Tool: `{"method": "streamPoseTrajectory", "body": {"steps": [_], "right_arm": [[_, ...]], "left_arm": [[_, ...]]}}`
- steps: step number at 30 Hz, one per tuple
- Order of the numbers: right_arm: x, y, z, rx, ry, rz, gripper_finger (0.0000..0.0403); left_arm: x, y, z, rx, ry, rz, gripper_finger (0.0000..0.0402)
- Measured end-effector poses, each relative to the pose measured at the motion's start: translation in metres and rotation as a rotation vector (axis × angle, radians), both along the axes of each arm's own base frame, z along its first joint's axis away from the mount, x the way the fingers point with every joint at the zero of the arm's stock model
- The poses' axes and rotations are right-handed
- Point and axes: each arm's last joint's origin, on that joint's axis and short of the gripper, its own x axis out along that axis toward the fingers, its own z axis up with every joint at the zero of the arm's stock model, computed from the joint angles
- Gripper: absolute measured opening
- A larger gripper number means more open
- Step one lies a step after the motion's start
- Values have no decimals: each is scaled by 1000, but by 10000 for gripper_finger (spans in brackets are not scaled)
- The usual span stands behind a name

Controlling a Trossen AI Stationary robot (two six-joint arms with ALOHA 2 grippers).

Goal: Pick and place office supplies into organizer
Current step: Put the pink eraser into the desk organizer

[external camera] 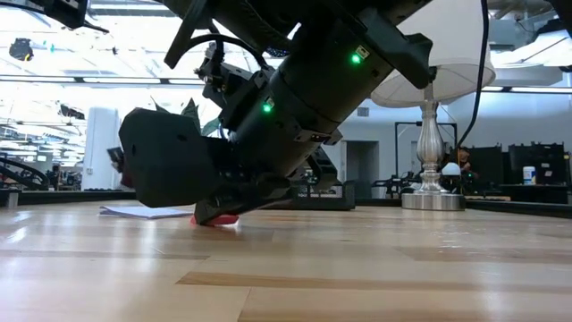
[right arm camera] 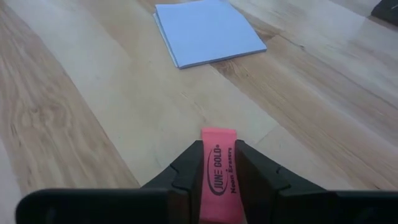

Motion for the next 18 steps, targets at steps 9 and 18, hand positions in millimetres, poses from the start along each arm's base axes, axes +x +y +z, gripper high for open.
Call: {"method": "streamPoseTrajectory", "body": {"steps": [9, 18], "right_arm": [[0, 1, 1, -11, -6, -4, 77], [1, -1, 3, -40, -15, -14, 77]], "left_arm": [[0, 0, 0, 0, 0, -2, 142], [0, 0, 0, 0, 0, -2, 142]]}}
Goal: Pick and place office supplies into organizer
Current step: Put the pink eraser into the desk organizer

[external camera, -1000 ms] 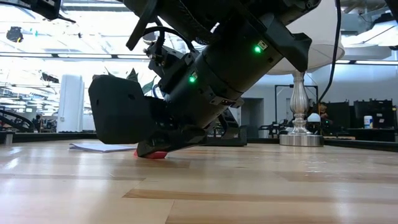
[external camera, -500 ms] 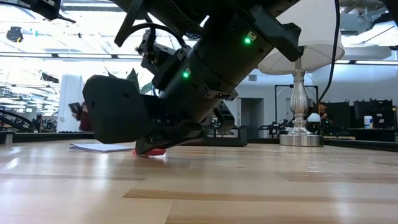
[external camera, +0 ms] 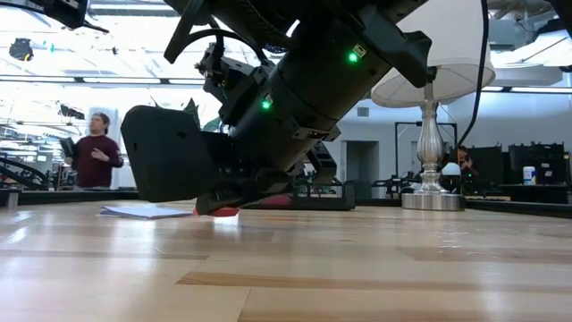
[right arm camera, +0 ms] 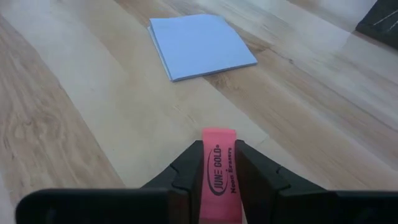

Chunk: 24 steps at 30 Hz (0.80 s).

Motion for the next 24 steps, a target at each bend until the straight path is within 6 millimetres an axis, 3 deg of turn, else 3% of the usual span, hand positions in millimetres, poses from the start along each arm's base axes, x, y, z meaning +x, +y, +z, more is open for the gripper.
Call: {"method": "streamPoseTrajectory", "body": {"steps": [12, 24], "right_arm": [[6, -13, 2, -33, 24, 0, 77], [18, -33, 24, -117, 144, 9, 77]], "left_arm": [[0, 0, 0, 0, 0, 0, 142], [0, 0, 0, 0, 0, 0, 142]]}}
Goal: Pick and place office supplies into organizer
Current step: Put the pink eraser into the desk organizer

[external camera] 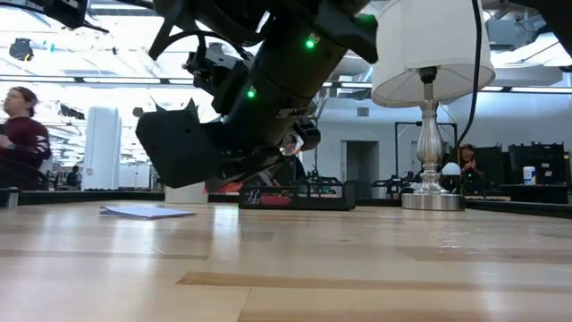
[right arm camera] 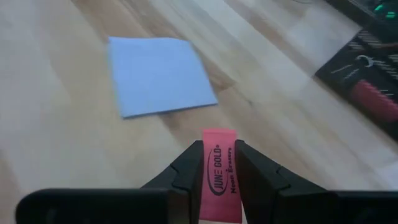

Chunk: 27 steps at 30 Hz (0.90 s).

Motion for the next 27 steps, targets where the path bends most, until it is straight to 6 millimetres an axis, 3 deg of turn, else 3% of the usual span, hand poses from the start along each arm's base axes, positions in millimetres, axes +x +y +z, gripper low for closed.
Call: {"method": "streamPoseTrajectory", "body": {"steps": [12, 27], "right_arm": [[8, -28, 22, -86, 156, -11, 77], [19, -87, 55, -150, 327, -41, 77]], "left_arm": [[0, 0, 0, 0, 0, -4, 142], [0, 0, 0, 0, 0, -5, 142]]}}
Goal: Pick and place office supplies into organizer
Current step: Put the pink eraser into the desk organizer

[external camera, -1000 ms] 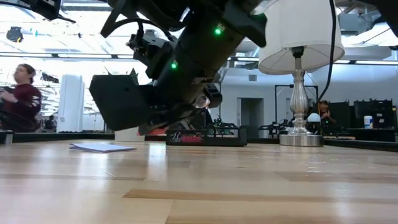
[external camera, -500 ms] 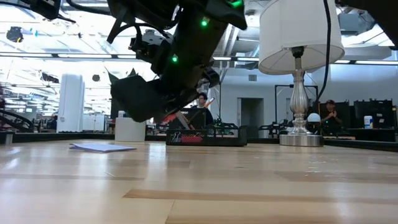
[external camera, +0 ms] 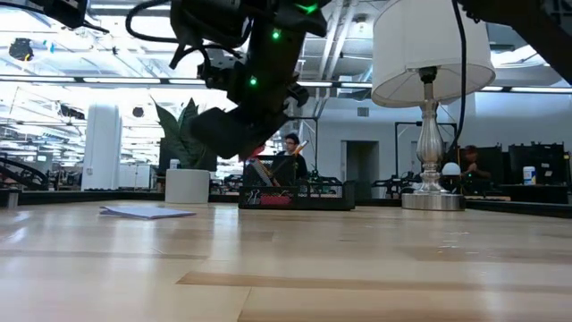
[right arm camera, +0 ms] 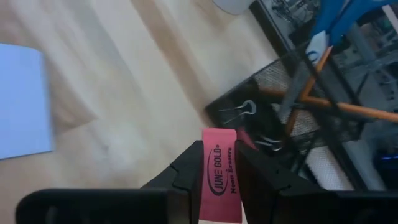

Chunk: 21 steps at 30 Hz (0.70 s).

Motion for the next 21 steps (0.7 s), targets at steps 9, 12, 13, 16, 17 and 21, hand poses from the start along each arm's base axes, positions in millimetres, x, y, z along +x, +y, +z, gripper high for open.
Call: {"method": "streamPoseTrajectory", "body": {"steps": [9, 12, 13, 16, 17, 21], "right_arm": [[4, -43, 6, 4, 88, -1, 77], [5, -58, 5, 6, 107, -13, 77], [5, -63, 5, 6, 115, -14, 77], [4, -76, 5, 42, 139, -6, 76], [4, -81, 4, 56, 145, -4, 75], [4, -97, 3, 96, 170, 7, 71]], "left_arm": [[0, 0, 0, 0, 0, -1, 142], [0, 0, 0, 0, 0, -2, 142], [0, 0, 0, 0, 0, -2, 142], [0, 0, 0, 0, 0, -2, 142], [0, 0, 0, 0, 0, -2, 142], [0, 0, 0, 0, 0, -2, 142]]}}
